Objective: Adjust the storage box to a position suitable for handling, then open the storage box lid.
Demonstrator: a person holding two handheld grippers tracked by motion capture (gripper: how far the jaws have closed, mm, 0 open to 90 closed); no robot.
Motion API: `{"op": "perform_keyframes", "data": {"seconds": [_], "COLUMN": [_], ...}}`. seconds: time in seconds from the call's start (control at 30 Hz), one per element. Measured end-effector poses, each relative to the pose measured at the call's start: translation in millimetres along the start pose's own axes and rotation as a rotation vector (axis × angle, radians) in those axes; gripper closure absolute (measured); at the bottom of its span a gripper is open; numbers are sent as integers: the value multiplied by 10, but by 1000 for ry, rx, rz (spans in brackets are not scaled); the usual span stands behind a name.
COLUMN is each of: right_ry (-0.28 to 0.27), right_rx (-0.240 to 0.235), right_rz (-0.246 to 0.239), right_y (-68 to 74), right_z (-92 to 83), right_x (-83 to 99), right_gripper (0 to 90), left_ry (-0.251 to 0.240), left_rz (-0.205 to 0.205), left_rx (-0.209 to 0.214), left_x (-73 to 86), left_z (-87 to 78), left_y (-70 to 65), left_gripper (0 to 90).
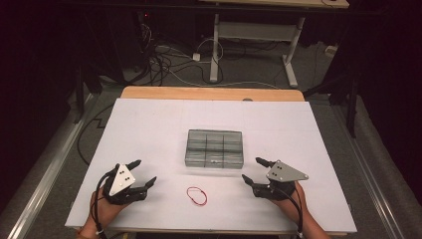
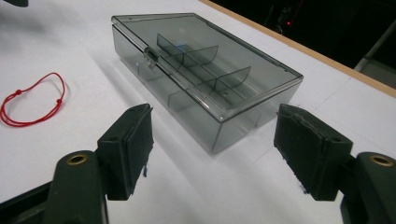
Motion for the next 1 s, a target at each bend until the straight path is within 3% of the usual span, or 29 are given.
{"op": "perform_keyframes", "data": {"seconds": [0.2,0.3,0.53,0.63,0.8,1.0], "right_ry": [8,26,55,74,100,129], "right_rx": [-10,9,13,1,-31,-66], "right_rz": [0,2,-4,-10,-28,-63], "right_y": [-23,-25,-19,-16,36,160], "right_z": [-3,-3,5,23,44,136], "right_x": [21,48,82,98,118,86], "right_gripper": [411,436,639,743,869,900], "left_ry": [16,16,20,9,28,56], "left_rz": [5,11,8,-34,-63,-49], "left_rx": [14,12,39,73,96,161], "left_x": [5,-30,-31,-55,-126,-293], "left_z": [40,50,83,70,98,224], "left_y": [-30,-40,-49,-44,-73,-196], "left_gripper": [251,251,251,251,254,258]}}
Point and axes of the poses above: each handheld gripper's, and its own axes: z roughly forward along the jaws, x roughly out of its underside, y roughly to its left, the point moved 8 cm from there along z, roughly forward along the jaws, and after that the axes turned 13 degrees about y, right-handed, at the moved point
